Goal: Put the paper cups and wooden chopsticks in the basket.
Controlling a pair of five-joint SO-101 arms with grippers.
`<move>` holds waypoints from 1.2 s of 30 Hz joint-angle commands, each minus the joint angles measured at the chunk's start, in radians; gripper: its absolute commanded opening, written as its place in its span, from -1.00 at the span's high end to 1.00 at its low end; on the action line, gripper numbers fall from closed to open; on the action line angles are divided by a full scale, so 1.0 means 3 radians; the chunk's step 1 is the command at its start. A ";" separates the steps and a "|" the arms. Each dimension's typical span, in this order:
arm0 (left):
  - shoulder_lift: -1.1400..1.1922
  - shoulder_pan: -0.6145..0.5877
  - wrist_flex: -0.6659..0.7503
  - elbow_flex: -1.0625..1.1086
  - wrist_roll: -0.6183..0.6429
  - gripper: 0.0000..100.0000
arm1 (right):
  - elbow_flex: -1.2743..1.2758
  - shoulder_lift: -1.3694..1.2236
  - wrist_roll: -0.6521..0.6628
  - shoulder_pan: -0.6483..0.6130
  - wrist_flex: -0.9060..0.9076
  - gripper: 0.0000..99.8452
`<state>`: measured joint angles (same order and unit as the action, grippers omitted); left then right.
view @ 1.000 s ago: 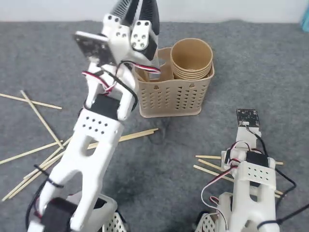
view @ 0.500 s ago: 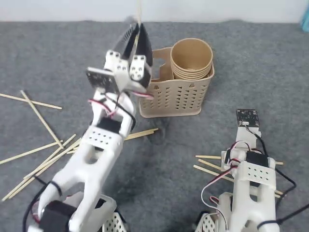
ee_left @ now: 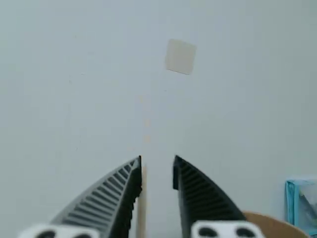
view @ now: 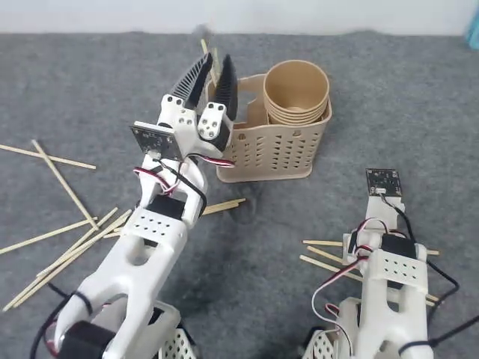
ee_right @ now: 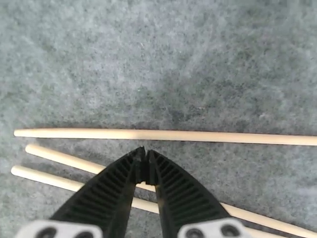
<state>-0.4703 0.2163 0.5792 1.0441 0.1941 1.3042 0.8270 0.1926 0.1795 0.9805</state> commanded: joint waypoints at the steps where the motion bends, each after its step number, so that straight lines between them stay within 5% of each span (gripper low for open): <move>1: -0.0302 -0.0010 -0.0563 -0.0151 0.0072 0.63 | -0.0041 0.0069 0.0046 -0.0023 -0.0043 0.98; 9: -0.1601 -0.0041 -0.2230 -0.0570 0.0072 0.63 | -0.0041 0.0069 0.0046 -0.0023 -0.0049 0.98; 16: -0.2174 -0.0767 -0.3974 -0.1481 0.0082 0.63 | -0.0041 0.0069 0.0046 -0.0023 -0.0049 0.98; 27: -0.0962 -0.2424 -0.4179 -0.2304 0.0455 0.63 | -0.0026 0.0069 0.0046 -0.0013 -0.0023 0.98; 36: 0.0425 -0.3084 -0.4511 -0.2851 0.0455 0.63 | -0.0020 0.0069 0.0046 -0.0028 -0.0023 0.98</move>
<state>-0.4503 -0.6720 -0.7081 0.2770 0.3168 1.3042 0.8270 0.1926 0.1795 0.9805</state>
